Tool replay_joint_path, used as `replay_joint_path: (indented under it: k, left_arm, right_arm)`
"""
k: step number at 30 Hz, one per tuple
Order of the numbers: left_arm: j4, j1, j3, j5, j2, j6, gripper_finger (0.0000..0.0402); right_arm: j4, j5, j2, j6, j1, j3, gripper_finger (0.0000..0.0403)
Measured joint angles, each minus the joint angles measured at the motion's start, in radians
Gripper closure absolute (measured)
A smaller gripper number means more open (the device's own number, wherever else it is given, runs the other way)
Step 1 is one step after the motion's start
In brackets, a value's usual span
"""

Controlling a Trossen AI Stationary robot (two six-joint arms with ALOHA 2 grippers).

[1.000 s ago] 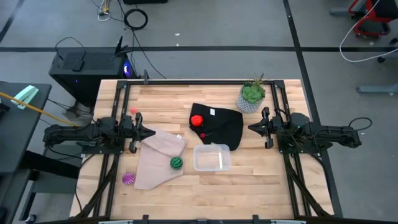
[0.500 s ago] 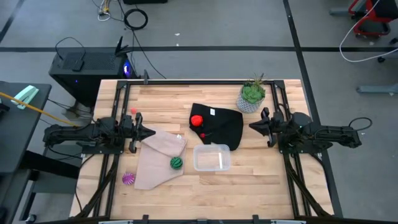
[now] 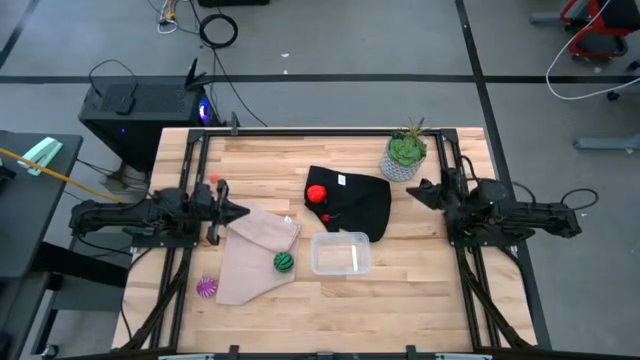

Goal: Pick and placing Produce into tupperware
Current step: Put the apple into the transparent bin

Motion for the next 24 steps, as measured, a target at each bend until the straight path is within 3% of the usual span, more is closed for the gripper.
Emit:
replay_joint_path:
  k: [5,9,13,20,24]
  left_arm:
    - [0.071,0.001,0.0,-0.012,0.0,0.0,0.0388]
    - [0.156,0.001,0.0,-0.069,0.0,0.0,0.0389]
    - [0.225,0.001,0.0,-0.16,0.0,0.0,0.0382]
    - [0.252,0.001,0.0,-0.313,0.0,-0.016,0.0377]
    - [0.252,0.001,0.0,-0.342,0.0,-0.019,0.0382]
  right_arm:
    - [0.036,0.229,0.0,0.154,0.0,0.0,0.0376]
    - [0.168,0.308,0.011,0.217,0.0,0.001,0.0376]
    - [0.27,0.368,0.083,0.144,0.0,0.081,0.0376]
    - [0.272,0.384,0.459,-0.126,-0.001,0.422,0.0373]
    - [0.118,0.357,0.718,-0.253,-0.025,0.663,0.0368]
